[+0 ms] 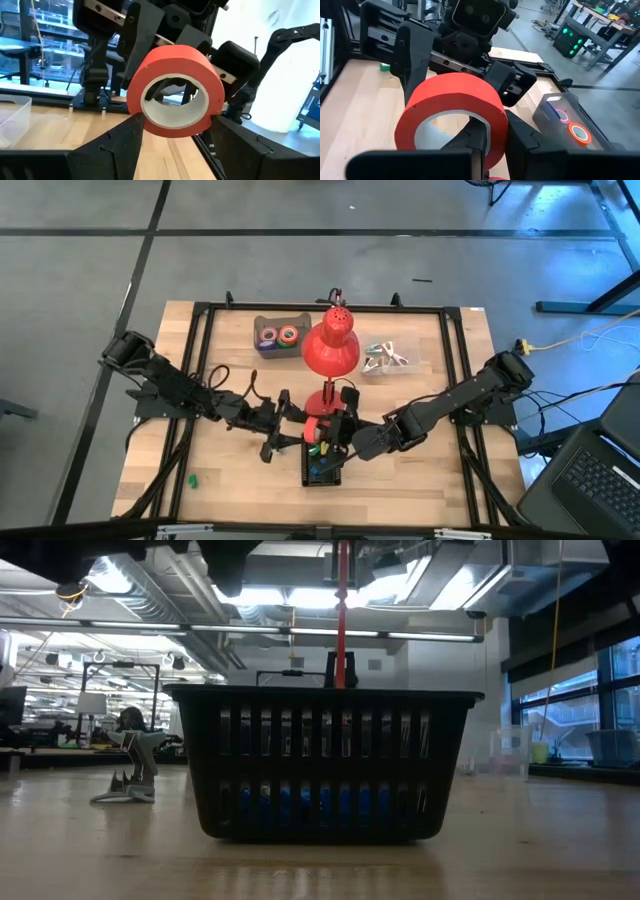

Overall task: Pick and place Stapler, Stapler remover, tape
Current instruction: Put the orange tape into the black transparent bin

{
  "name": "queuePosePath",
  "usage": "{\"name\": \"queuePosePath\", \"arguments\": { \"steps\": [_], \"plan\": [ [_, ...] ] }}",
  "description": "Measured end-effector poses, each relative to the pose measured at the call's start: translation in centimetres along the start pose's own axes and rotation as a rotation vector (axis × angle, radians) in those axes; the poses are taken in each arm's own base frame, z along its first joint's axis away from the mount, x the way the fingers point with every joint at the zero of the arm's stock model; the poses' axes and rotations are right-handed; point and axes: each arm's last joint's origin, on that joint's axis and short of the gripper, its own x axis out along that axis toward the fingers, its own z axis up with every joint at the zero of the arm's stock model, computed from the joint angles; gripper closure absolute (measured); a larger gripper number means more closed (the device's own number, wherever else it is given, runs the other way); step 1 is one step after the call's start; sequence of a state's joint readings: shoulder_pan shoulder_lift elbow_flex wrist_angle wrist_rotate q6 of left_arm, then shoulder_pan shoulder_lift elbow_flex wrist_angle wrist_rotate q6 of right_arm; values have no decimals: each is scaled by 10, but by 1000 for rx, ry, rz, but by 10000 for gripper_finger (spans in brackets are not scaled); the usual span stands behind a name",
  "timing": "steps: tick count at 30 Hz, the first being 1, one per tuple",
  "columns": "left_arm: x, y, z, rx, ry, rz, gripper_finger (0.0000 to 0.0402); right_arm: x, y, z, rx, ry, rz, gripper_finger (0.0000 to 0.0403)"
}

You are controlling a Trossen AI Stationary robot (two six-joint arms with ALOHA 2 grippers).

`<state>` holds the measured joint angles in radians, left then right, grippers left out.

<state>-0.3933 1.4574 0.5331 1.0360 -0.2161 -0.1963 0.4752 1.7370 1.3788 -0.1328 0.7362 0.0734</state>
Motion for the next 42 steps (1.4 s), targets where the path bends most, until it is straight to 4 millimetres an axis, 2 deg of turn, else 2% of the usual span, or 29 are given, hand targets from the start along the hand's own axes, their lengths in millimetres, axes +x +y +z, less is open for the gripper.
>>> {"name": "queuePosePath", "arguments": {
  "steps": [16,23,33,36,38,41,42],
  "plan": [
    [5,-4,6,-54,3,-92,178,3,-6,-1,-40,23,-8,364],
    [6,-9,14,-85,-28,-221,178,8,-9,-2,-54,27,-23,364],
    [14,-2,11,-50,19,-91,181,15,-16,-4,-56,42,-33,364],
    [14,-2,9,13,22,-60,214,15,-16,-5,-58,48,-34,364],
    [14,-3,9,48,28,-58,263,15,-16,-5,-56,46,-27,364],
    [14,-3,7,78,46,-49,360,15,-15,-5,-58,49,-13,364],
    [14,-3,7,78,46,-49,367,15,-15,-5,-58,49,-6,364]
  ]
}}
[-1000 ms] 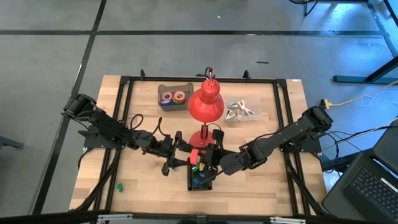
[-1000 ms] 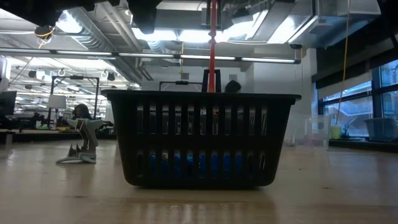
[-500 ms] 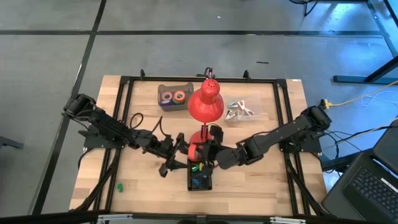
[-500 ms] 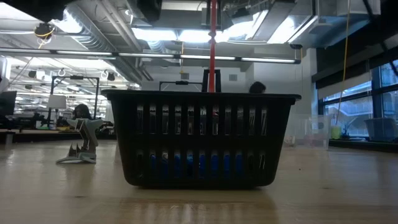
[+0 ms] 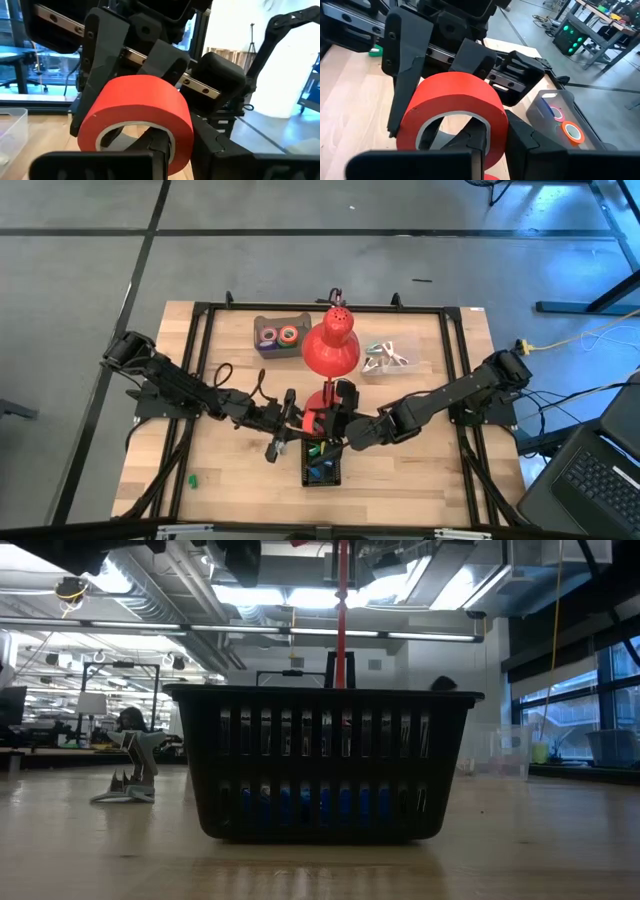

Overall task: Pick and place Stapler, Stapler remover, tape
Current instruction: Put the orange tape into the black transparent bin

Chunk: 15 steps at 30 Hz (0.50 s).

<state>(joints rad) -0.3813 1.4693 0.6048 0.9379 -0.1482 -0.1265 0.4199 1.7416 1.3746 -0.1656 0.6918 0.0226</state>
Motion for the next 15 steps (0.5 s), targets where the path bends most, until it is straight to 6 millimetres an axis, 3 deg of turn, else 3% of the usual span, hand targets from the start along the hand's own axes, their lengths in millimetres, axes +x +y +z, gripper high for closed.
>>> {"name": "queuePosePath", "arguments": {
  "steps": [7,12,15],
  "plan": [
    [0,-1,-2,-14,27,-13,368,-3,4,-1,34,17,77,356],
    [-1,-2,-7,-9,67,-41,368,-21,14,-6,19,69,118,262],
    [-2,-2,-6,-23,82,-31,368,-39,12,-15,40,166,54,219]
  ]
}}
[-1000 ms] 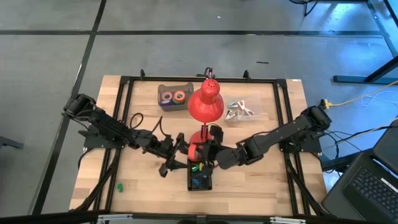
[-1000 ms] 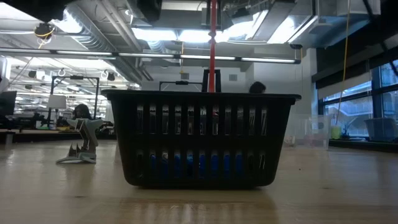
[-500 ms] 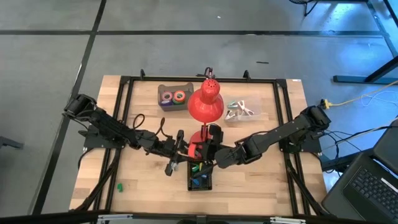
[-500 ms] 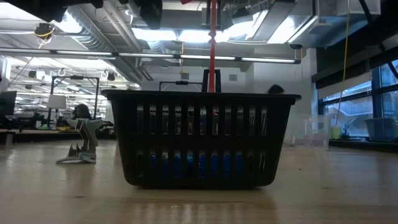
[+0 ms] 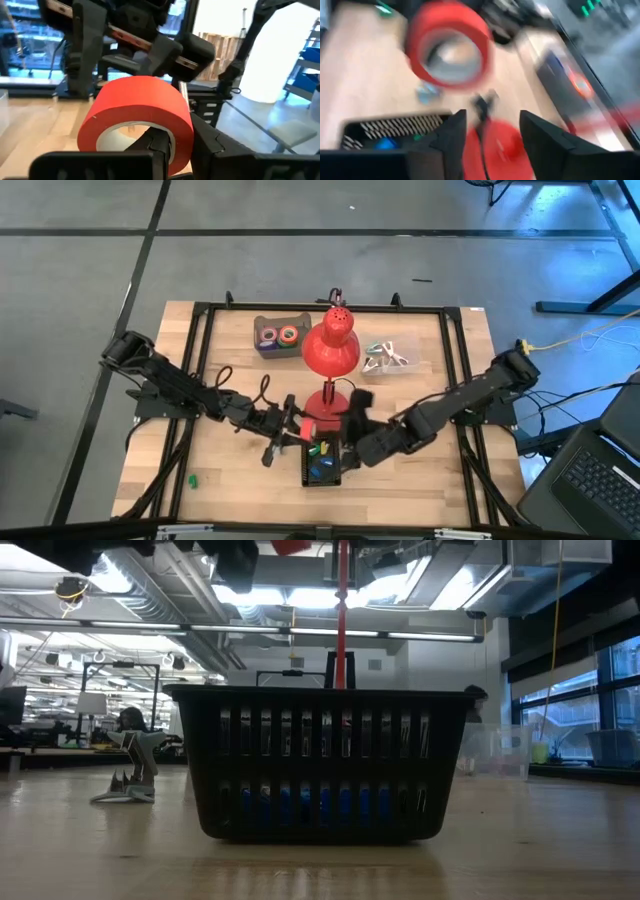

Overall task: Pick and place Stapler, Stapler remover, tape
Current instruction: Put the orange tape into the black transparent bin

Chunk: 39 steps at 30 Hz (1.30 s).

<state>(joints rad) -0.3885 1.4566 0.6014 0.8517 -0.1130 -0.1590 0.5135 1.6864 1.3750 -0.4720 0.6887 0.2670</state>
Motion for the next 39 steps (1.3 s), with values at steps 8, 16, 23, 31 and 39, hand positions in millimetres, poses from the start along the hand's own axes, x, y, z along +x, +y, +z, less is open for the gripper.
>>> {"name": "queuePosePath", "arguments": {
  "steps": [8,16,23,31,39],
  "plan": [
    [-14,15,0,21,168,189,368,-50,-13,-46,250,357,-161,190],
    [-59,98,24,53,532,720,368,-78,-11,-70,336,475,-302,198],
    [-80,182,63,-46,586,727,368,-72,-16,-67,334,479,-314,198],
    [-80,250,58,-172,731,705,368,-65,-23,-65,307,495,-326,198],
    [-48,285,30,-152,940,641,368,-64,-24,-65,311,496,-329,198]
  ]
}}
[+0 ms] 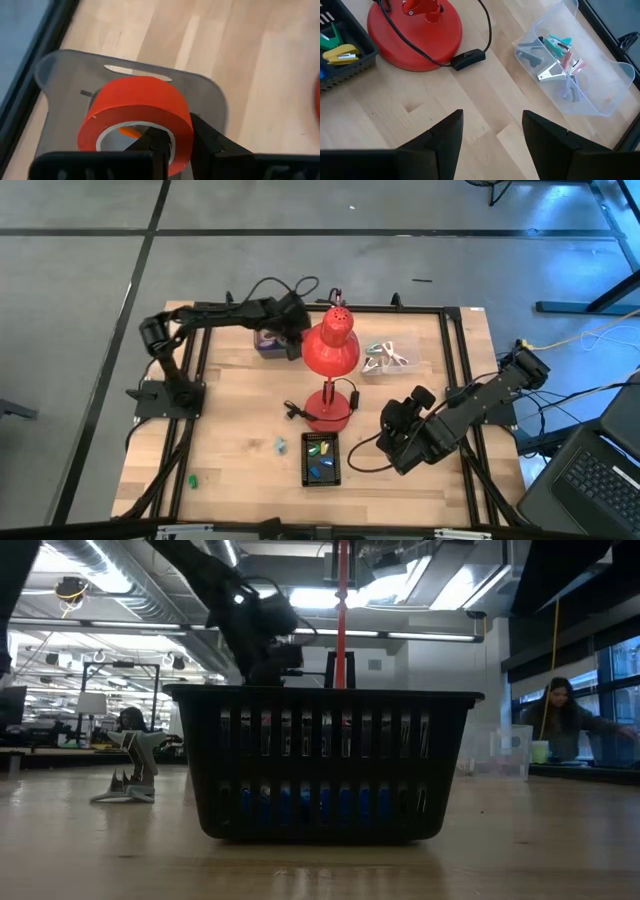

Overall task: Pick and place Stapler, Stapler remover, tape
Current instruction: Put the orange tape into the black transparent bin

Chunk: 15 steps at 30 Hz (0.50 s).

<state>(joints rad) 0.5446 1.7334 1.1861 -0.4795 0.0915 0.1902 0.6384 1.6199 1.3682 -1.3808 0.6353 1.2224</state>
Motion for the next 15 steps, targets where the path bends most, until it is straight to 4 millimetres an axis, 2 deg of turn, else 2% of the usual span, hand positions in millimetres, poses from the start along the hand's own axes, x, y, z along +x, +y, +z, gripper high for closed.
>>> {"name": "queuePosePath", "arguments": {
  "steps": [8,11,15],
  "plan": [
    [24,3,1,54,75,4,360,0,0,0,-1,0,0,198],
    [24,5,-2,54,110,57,314,0,0,0,-1,0,0,198],
    [15,4,-6,54,178,158,241,0,0,0,-1,0,0,198]
  ]
}}
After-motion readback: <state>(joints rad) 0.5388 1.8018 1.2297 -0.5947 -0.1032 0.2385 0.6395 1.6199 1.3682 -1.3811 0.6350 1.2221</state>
